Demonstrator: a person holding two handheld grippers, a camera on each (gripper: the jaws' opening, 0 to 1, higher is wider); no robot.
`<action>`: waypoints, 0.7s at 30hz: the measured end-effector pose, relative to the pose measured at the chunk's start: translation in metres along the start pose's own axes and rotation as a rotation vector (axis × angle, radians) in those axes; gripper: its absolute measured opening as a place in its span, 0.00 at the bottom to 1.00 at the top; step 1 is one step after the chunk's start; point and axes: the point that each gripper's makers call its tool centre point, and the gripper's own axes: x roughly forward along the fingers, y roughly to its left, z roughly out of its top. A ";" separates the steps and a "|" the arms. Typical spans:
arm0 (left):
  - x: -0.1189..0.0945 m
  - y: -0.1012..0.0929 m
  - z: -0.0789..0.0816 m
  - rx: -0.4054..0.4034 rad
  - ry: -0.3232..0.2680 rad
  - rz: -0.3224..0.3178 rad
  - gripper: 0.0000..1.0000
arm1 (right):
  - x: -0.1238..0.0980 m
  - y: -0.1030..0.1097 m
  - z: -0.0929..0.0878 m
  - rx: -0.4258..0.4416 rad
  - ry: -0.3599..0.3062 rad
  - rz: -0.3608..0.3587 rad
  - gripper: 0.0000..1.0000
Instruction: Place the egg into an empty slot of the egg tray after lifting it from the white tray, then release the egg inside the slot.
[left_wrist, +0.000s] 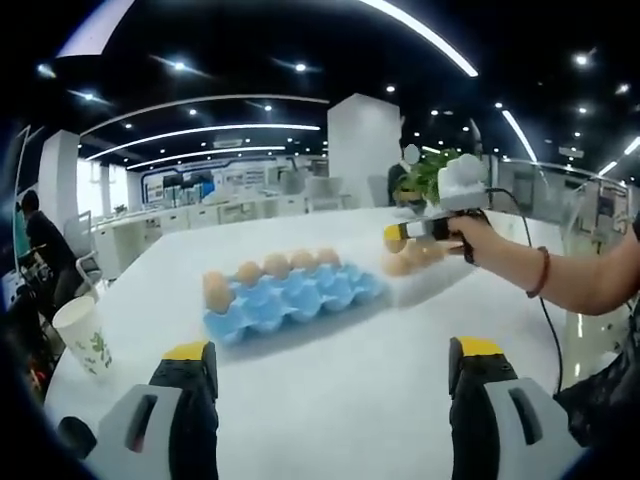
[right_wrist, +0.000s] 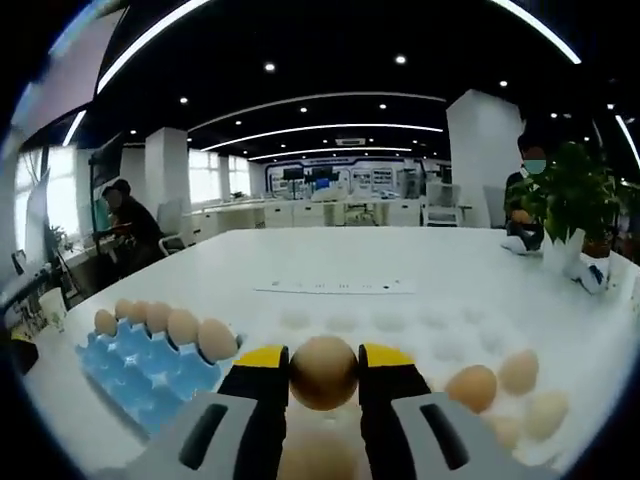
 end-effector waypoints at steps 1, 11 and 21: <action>0.000 -0.001 -0.001 0.004 0.003 -0.004 0.98 | 0.000 0.001 0.002 0.002 -0.007 0.002 0.28; -0.002 0.000 0.001 0.005 -0.002 -0.001 0.98 | 0.002 0.016 0.007 -0.011 -0.025 0.046 0.28; -0.004 0.002 -0.001 0.007 0.005 0.006 0.98 | 0.006 0.049 0.008 -0.068 -0.026 0.112 0.28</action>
